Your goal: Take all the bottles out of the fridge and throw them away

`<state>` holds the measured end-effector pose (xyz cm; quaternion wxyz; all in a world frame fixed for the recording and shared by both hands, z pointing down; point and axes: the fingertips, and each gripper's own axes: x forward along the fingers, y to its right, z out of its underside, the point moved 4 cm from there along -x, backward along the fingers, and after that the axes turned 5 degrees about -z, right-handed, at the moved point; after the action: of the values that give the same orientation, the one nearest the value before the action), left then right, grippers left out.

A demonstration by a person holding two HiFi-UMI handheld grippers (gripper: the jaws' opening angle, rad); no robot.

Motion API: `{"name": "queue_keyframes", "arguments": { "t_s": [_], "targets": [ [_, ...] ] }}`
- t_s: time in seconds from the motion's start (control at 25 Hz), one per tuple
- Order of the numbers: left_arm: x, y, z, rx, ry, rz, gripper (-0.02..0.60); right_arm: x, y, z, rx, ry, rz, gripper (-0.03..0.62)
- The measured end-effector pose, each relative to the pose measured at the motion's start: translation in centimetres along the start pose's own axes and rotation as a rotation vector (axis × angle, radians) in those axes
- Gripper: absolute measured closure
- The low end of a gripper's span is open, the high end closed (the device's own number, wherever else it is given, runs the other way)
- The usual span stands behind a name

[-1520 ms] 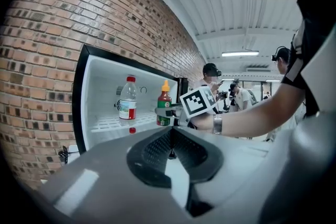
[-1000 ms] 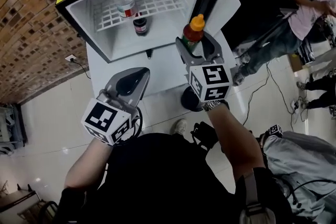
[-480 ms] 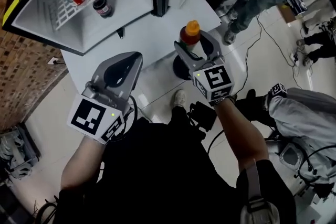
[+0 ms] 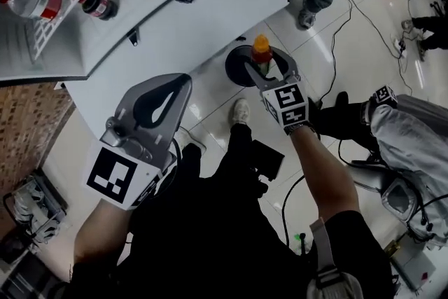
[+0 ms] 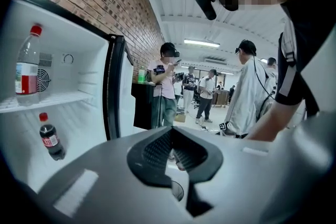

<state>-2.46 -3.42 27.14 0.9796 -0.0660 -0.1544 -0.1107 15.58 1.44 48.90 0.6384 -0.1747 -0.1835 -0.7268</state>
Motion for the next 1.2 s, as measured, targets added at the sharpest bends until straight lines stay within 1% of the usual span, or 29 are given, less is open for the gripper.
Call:
{"name": "queue_keyframes", "arguments": {
  "t_s": [0.04,0.12,0.4,0.52,0.68,0.84,0.96,1.04,1.2],
  "targets": [
    [0.7,0.2,0.3,-0.016,-0.013,0.005,0.579,0.6,0.4,1.3,0.012,-0.019,0.002,0.316],
    [2.0,0.5,1.0,-0.021,-0.036,0.016,0.579,1.8,1.1,3.8,0.031,-0.059,0.003,0.316],
    [5.4,0.9,4.4,-0.005,-0.123,0.058,0.578,6.7,2.3,13.9,0.144,-0.232,0.004,0.316],
    [7.0,1.1,6.6,0.003,-0.166,0.074,0.578,8.8,2.6,17.2,0.193,-0.292,-0.001,0.316],
    [9.7,1.6,10.2,-0.012,-0.219,0.105,0.578,11.2,3.1,21.1,0.24,-0.355,-0.003,0.316],
    [12.5,2.1,14.4,-0.008,-0.283,0.142,0.578,13.4,3.3,25.2,0.285,-0.413,-0.006,0.316],
    [14.9,2.5,17.5,0.004,-0.312,0.163,0.578,14.9,3.5,27.8,0.314,-0.437,-0.006,0.316],
    [16.4,2.7,19.6,0.011,-0.328,0.172,0.578,15.8,3.8,29.3,0.328,-0.451,-0.007,0.316],
    [19.2,3.1,23.8,-0.003,-0.367,0.177,0.578,17.4,4.3,32.3,0.372,-0.49,0.002,0.316]
  ]
}}
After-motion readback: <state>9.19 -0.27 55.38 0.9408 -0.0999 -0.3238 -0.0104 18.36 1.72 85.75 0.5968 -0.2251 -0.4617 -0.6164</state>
